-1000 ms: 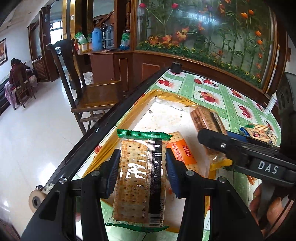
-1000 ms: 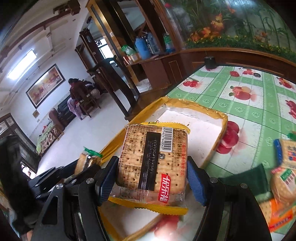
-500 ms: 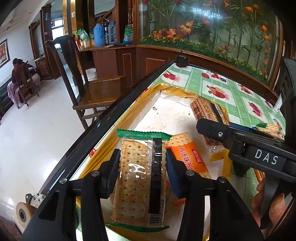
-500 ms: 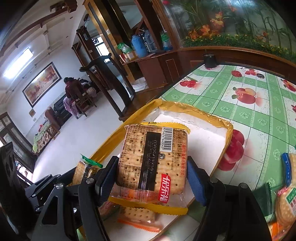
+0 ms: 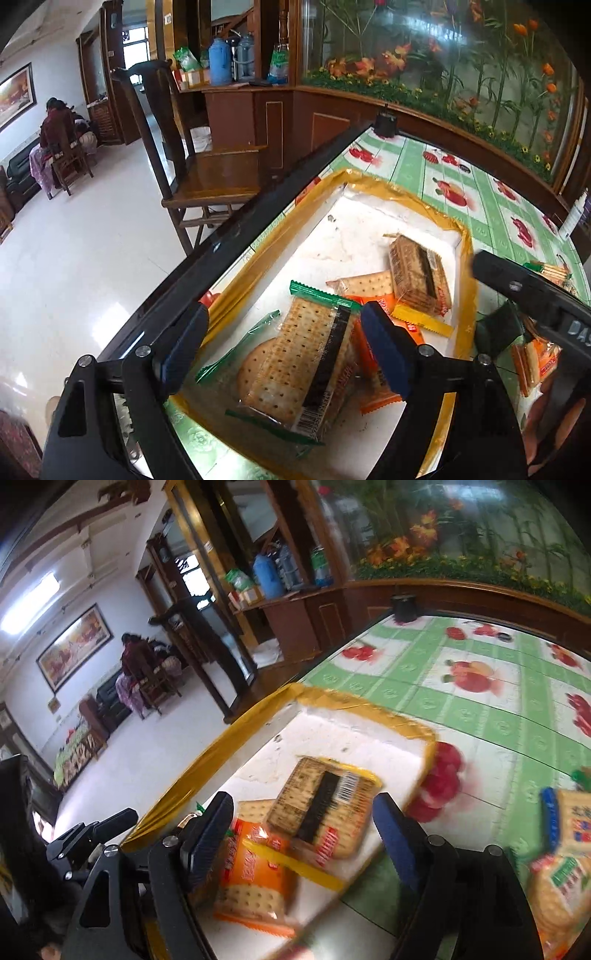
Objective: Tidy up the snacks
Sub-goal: 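Move both grippers back over the snack pile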
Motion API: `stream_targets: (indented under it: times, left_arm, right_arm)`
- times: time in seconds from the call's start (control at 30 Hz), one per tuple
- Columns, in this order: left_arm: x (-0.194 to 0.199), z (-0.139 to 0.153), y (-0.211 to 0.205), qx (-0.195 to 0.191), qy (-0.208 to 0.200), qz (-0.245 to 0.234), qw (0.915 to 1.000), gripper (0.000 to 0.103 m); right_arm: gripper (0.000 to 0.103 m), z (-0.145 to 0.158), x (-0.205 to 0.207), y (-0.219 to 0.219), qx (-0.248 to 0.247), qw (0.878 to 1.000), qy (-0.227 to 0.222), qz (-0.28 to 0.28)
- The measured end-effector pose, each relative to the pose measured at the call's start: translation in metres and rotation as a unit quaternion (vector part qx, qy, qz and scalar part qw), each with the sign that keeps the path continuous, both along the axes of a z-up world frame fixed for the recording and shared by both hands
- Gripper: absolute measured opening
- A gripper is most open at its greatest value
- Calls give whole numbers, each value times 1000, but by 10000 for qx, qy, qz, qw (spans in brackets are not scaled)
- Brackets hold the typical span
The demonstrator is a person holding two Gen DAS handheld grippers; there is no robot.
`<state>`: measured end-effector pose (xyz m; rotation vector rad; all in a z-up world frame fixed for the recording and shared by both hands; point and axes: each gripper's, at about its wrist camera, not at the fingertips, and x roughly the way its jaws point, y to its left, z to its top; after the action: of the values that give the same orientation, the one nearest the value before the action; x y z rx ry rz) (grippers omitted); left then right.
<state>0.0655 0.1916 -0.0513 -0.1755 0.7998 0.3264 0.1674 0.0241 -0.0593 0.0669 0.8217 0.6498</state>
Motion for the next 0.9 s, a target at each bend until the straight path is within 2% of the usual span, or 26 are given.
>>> stream_targets:
  times: [0.23, 0.33, 0.6, 0.7, 0.77, 0.83, 0.9]
  left_arm:
    - [-5, 17, -36, 37, -83, -449, 9990, 85]
    - [-5, 23, -60, 73, -128, -682, 9976, 85]
    - [-2, 20, -131, 217, 49, -1464, 9890, 85]
    - [1, 17, -162, 267, 54, -2007, 9793, 85]
    - [4, 14, -183, 334, 119, -2412, 9698, 85]
    - [9, 9, -204, 399, 249, -2896, 9560, 85]
    - [15, 3, -221, 578, 370, -3146, 9467, 85]
  right_arm:
    - [80, 21, -24, -77, 213, 9978, -172, -600]
    - [85, 25, -38, -116, 153, 9949, -298, -956]
    - [85, 20, -64, -208, 44, 9850, -256, -1708]
    - [85, 15, -70, -235, 42, 9809, -207, -1934]
    - [85, 12, -72, -250, 117, 9790, -150, -2029]
    - [85, 11, -76, -265, 159, 9763, -126, -2156]
    - [85, 11, -80, -274, 177, 9747, -112, -2227]
